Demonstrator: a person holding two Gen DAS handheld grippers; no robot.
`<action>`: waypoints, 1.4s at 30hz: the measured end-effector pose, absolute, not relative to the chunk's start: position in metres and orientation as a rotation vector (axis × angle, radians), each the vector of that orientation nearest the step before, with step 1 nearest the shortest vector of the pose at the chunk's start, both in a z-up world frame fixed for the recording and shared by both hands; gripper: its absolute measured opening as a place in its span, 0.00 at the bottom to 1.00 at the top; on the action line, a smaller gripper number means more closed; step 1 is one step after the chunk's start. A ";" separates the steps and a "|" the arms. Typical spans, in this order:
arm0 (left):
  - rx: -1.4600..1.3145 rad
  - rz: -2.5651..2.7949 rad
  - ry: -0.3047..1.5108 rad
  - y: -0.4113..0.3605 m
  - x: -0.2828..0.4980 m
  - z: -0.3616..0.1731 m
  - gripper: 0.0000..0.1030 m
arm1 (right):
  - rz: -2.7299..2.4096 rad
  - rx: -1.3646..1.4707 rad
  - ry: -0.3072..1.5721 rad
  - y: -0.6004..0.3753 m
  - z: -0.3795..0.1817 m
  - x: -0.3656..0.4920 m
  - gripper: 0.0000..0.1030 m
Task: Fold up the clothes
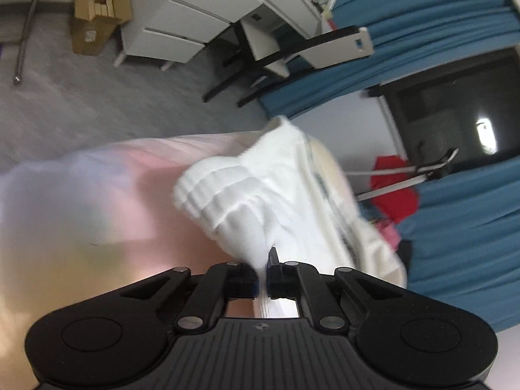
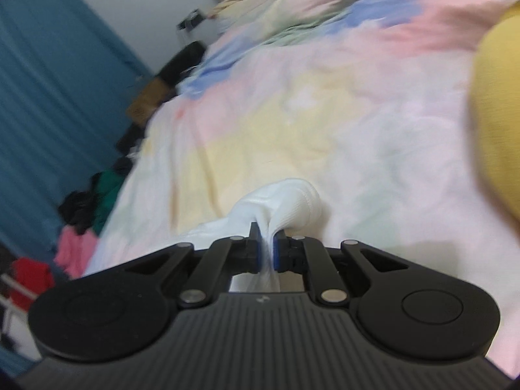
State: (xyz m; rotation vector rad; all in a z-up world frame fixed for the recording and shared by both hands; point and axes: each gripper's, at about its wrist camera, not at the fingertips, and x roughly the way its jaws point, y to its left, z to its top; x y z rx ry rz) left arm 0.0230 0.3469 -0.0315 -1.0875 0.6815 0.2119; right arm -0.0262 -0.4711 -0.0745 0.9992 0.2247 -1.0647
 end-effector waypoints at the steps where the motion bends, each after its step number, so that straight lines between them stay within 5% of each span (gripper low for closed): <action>1: -1.071 0.227 0.702 0.350 0.022 -0.035 0.04 | -1.092 1.003 0.242 -0.471 -0.077 -0.029 0.09; 7: -0.919 0.273 0.829 0.348 0.028 -0.051 0.07 | -1.141 1.048 0.453 -0.483 -0.110 -0.026 0.11; 10: -0.804 0.261 0.842 0.338 0.028 -0.041 0.15 | -1.145 0.997 0.485 -0.481 -0.105 -0.021 0.19; 17: -0.531 0.206 0.795 0.302 0.020 -0.004 0.67 | -1.145 0.870 0.422 -0.468 -0.069 -0.018 0.64; 24: -0.277 0.180 0.579 0.236 0.003 0.039 0.94 | -0.938 0.566 0.262 -0.411 -0.006 -0.004 0.69; 33: -0.180 0.005 0.452 0.137 -0.006 0.069 0.96 | -0.485 0.466 0.295 -0.325 0.018 0.015 0.68; 42: -0.078 -0.125 0.422 0.061 0.004 0.040 0.96 | -0.297 0.374 0.350 -0.257 0.014 0.015 0.68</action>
